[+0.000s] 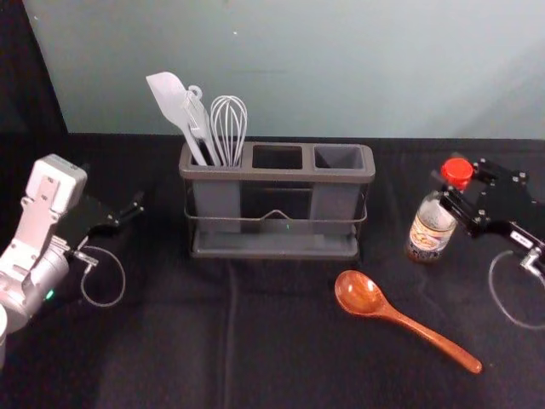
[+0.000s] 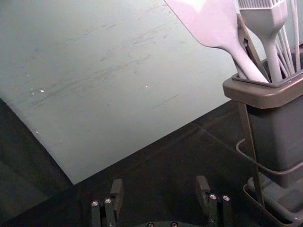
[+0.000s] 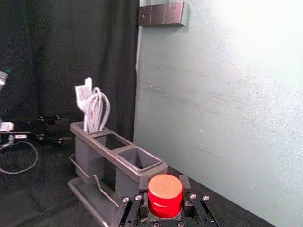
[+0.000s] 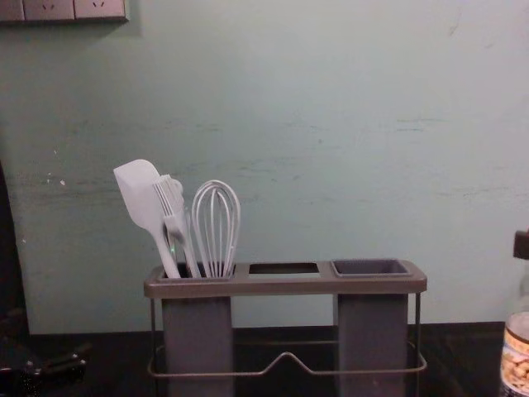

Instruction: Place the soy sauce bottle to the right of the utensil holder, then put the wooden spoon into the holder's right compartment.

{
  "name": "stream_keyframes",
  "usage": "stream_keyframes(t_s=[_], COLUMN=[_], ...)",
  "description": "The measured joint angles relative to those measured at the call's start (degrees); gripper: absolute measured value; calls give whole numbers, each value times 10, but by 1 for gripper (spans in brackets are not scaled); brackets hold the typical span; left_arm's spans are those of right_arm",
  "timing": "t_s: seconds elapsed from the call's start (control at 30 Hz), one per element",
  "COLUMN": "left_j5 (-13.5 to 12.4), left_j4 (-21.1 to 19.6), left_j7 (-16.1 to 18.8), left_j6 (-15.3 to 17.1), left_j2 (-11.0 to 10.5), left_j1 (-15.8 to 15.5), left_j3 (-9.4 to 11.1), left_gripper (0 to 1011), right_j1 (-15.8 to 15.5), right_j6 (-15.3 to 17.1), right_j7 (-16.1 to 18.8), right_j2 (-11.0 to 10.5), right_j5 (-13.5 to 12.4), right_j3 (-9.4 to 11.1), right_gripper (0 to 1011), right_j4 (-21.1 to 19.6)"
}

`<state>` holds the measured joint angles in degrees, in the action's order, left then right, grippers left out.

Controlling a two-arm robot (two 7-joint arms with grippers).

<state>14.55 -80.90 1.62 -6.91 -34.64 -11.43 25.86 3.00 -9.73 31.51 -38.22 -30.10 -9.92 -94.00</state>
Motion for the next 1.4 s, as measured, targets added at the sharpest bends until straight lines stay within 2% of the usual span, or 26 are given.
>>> stream_keyframes(t_s=[0.33, 0.77, 1.1, 1.4], left_j5=[0, 0, 0, 0], left_j4=[0, 0, 0, 0], left_j7=[0, 0, 0, 0], left_j6=[0, 0, 0, 0], left_j2=[0, 0, 0, 0], left_j1=[0, 0, 0, 0], left_j3=[0, 0, 0, 0], left_gripper=[1005, 1005, 1005, 1005], right_j1=[70, 138, 157, 159], right_j6=[-21, -40, -50, -54], right_j7=[10, 7, 1, -1], right_j2=[54, 107, 127, 132], right_j5=[29, 72, 90, 94], right_j3=[-33, -65, -70, -64], right_gripper=[386, 386, 386, 386], right_j4=[92, 174, 207, 222])
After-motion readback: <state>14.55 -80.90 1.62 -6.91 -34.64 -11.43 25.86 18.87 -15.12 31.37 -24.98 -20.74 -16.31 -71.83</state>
